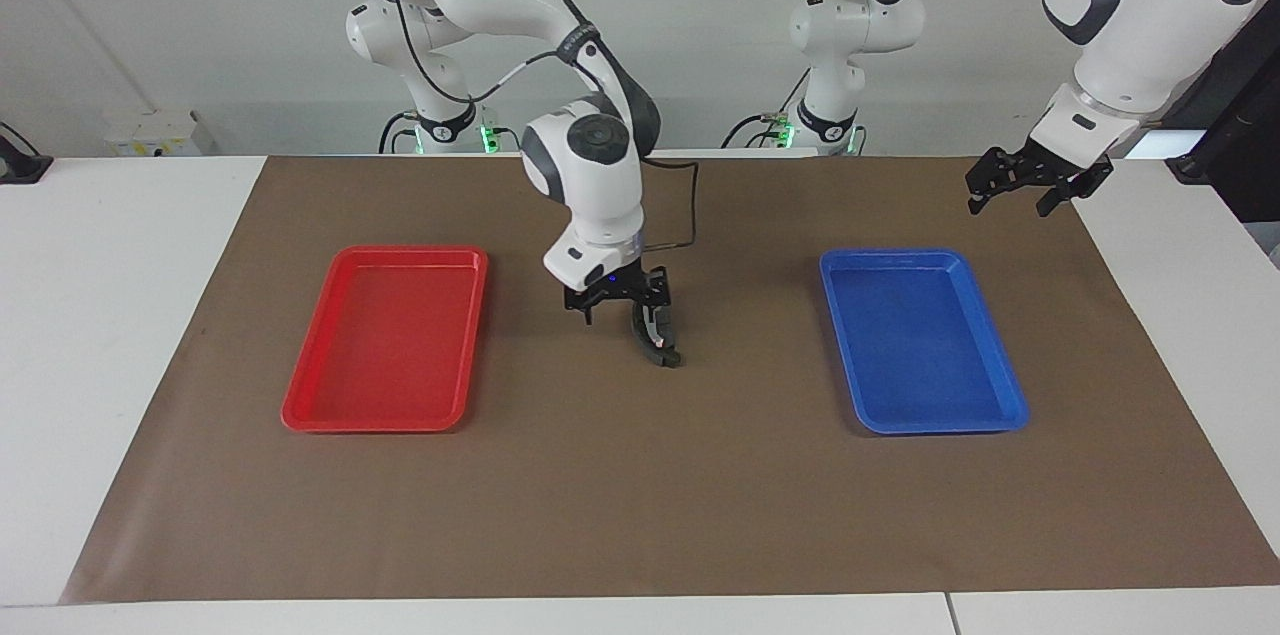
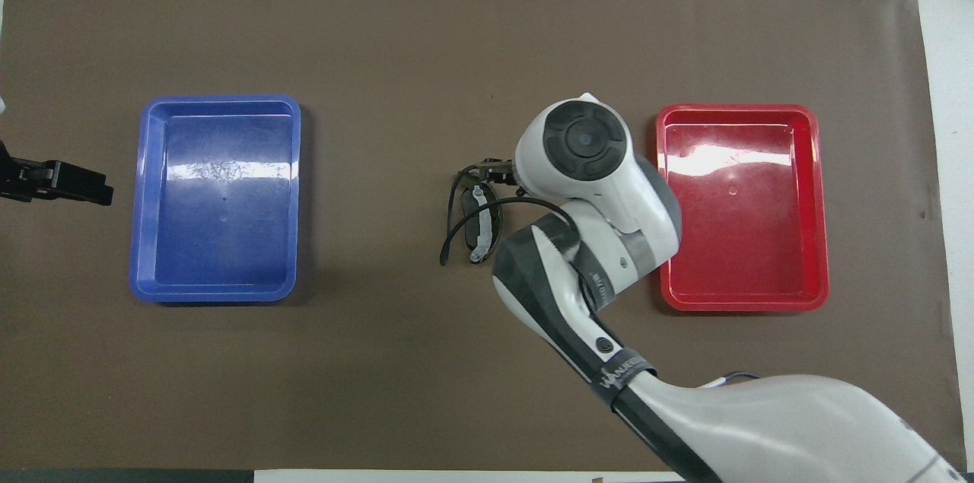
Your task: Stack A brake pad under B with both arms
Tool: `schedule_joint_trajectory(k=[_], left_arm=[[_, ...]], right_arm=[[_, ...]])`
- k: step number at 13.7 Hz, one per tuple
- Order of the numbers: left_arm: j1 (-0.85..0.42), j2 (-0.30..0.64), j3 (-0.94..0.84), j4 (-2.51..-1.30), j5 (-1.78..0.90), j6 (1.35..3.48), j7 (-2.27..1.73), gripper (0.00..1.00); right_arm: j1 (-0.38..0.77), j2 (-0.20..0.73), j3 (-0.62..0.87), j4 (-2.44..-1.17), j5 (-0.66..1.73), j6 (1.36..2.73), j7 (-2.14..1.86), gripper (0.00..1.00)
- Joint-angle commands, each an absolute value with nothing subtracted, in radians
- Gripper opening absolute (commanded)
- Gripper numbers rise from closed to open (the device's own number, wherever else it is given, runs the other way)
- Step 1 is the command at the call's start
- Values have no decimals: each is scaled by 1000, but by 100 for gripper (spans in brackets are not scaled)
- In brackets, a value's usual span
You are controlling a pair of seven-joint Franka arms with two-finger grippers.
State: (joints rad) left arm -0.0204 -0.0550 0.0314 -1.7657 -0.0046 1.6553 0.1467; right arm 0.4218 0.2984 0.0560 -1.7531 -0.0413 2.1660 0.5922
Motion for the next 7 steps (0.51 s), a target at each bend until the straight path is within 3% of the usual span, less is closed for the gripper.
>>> schedule_joint_trajectory(k=[1, 7], left_arm=[[-14, -74, 29, -1778, -12, 1660, 141, 99], [-14, -74, 29, -1778, -12, 1660, 141, 99]], right_arm=[[286, 181, 69, -1779, -95, 2082, 540, 100], [28, 14, 71, -1773, -100, 1916, 275, 100]])
